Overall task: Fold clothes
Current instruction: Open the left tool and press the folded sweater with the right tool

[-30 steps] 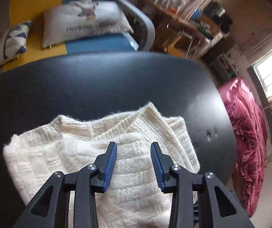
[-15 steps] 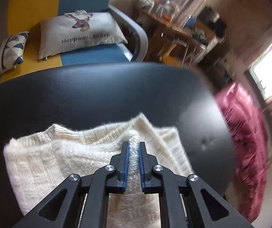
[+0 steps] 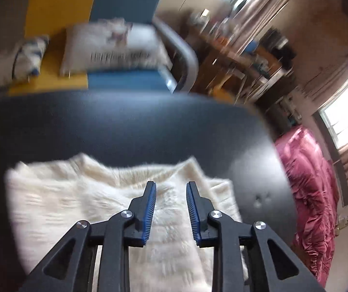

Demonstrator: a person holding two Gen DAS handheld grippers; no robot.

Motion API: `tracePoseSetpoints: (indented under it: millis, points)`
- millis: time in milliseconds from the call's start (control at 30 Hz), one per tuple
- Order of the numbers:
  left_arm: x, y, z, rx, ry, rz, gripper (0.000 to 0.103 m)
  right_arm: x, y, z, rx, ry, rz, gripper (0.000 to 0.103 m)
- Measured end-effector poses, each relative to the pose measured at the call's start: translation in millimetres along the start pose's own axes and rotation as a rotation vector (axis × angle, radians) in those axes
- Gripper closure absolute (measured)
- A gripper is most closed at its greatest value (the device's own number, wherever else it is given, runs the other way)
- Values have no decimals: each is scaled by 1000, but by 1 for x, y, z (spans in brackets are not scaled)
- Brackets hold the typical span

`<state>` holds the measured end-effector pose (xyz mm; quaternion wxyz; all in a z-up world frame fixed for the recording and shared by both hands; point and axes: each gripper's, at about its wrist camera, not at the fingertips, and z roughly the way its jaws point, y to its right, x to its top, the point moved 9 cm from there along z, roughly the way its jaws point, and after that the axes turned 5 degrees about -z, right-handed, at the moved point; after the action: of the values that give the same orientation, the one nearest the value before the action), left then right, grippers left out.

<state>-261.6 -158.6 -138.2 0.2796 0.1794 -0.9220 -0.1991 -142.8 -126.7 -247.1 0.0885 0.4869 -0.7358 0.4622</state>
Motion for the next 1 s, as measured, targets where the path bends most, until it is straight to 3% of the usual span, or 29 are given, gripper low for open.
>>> tracePoseSetpoints:
  millis: [100,233,400,467,600,733,800,900,1000]
  points:
    - [-8,-6,-36,67,62,98,77,1,3,0,2,10,11,52]
    - [-55,-2,-44,79,21,216,78,3,7,2,7,22,33,52]
    - [-103,15,-5,78,-92,268,79,5,7,7,-43,3,21,52]
    - [-112,9,6,107,-93,261,80,5,6,10,-72,-7,1,52]
    - [-106,10,0,63,-70,248,79,8,6,12,-103,-7,-4,52]
    - [-91,0,-39,-10,4,177,78,12,8,1,-142,-9,13,52]
    - [-85,-11,-67,-28,57,136,77,15,9,-12,-211,-9,0,52]
    - [-92,-36,-101,-23,118,102,77,17,-20,-30,-288,4,-51,52]
    - [-115,-62,-108,1,122,75,77,-3,-74,-30,-339,3,-151,52]
